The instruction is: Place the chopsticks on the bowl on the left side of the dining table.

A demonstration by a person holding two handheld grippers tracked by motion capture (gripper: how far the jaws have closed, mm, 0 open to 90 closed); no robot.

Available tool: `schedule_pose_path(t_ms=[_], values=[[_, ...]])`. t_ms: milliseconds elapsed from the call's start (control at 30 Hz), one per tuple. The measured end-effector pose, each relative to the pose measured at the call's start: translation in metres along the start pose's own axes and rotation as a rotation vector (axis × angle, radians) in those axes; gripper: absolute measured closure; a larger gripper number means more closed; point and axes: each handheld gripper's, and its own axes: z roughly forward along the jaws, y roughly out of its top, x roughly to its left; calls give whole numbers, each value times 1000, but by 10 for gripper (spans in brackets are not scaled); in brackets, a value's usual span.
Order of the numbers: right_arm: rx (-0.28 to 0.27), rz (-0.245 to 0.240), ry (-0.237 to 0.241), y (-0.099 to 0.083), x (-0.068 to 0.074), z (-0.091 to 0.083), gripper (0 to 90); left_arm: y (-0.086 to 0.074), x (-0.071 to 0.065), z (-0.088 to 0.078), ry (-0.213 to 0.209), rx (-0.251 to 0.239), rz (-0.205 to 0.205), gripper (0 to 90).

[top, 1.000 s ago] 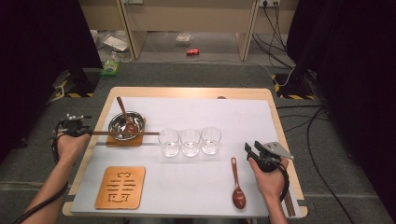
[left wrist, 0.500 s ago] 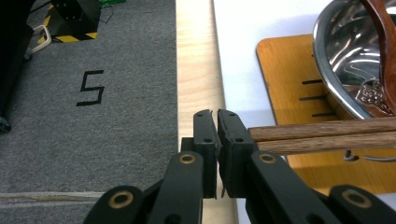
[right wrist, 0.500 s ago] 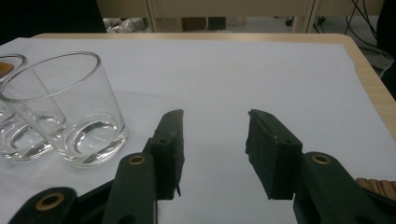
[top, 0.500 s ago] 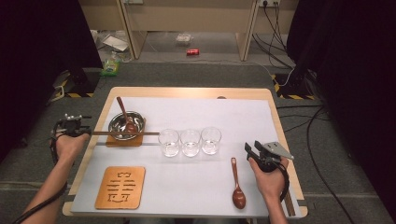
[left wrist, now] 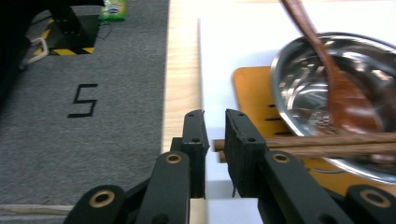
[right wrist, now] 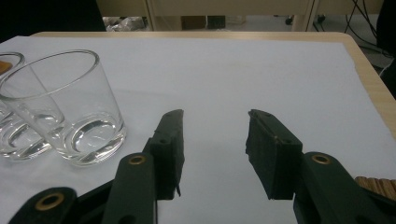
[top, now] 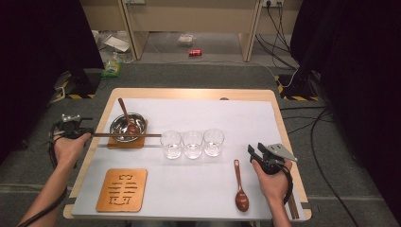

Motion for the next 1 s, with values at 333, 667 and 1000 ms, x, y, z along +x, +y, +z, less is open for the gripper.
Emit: schedule_pose_path(t_ms=[333, 667, 1000], values=[[8, 6, 0, -1, -1, 2, 564, -3, -26, -13, -88, -45, -16, 676], [8, 13, -5, -3, -7, 0, 564, -14, -64, -12, -164, -44, 15, 586], [10, 15, -6, -2, -7, 0, 561, -14, -102, -15, -251, -57, 45, 564]])
